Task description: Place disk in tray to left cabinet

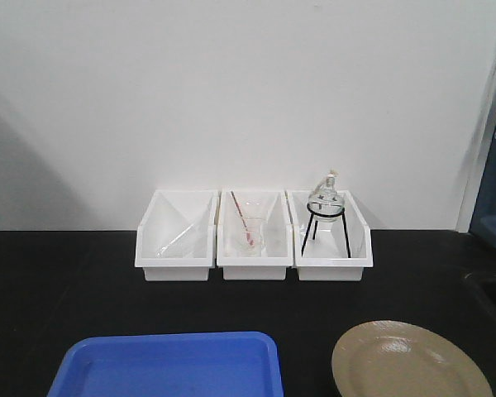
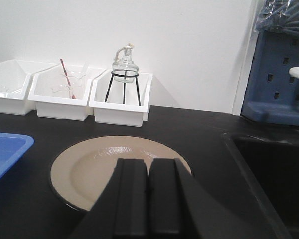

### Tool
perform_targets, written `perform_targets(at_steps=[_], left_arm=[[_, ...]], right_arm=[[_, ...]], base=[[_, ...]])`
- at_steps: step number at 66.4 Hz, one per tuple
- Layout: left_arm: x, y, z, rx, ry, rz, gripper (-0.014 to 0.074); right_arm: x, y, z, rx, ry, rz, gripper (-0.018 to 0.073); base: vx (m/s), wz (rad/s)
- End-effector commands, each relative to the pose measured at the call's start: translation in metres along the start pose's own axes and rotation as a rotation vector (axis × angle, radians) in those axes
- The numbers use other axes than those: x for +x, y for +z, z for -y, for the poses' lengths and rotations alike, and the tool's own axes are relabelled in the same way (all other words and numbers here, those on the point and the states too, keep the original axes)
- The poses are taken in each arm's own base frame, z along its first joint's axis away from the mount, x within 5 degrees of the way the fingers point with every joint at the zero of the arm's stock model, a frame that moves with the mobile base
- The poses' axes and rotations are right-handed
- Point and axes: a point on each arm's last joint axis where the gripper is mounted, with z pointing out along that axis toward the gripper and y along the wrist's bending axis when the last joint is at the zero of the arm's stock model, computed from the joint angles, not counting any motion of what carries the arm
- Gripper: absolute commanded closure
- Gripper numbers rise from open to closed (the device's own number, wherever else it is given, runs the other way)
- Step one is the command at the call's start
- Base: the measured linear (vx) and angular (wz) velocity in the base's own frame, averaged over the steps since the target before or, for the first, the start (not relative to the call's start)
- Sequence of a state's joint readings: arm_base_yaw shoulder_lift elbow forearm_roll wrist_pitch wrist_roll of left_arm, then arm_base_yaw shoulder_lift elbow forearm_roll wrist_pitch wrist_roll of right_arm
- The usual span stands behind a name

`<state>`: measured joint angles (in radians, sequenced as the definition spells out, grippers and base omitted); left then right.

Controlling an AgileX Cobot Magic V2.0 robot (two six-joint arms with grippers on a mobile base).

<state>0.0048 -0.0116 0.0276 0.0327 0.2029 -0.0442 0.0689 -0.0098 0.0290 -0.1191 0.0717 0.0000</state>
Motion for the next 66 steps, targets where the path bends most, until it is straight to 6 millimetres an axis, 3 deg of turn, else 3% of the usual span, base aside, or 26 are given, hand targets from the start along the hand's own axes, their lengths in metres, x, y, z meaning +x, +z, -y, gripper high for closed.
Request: perform_targets(at_steps=[1,44,66], left_arm=[[-0.001,0.001,0.0,0.003,-0.002,0.069,0.0603],[-0.002,0.001,0.0,0.003,-0.002,0.073,0.0603],[-0.022,-0.003,0.001,0.013,-0.002,0.294,0.0603]], right_arm=[[-0.001,0.0,-0.001,-0.001,-0.01,0.072,0.0567],[-0.001,0.0,-0.001,-0.001,-0.01,0.072,0.0567],[-0.006,-0.001,-0.001,-0.001,-0.01,0.128,0.0567]], base=[[0.0,0.0],[0.0,0.0],[0.0,0.0]])
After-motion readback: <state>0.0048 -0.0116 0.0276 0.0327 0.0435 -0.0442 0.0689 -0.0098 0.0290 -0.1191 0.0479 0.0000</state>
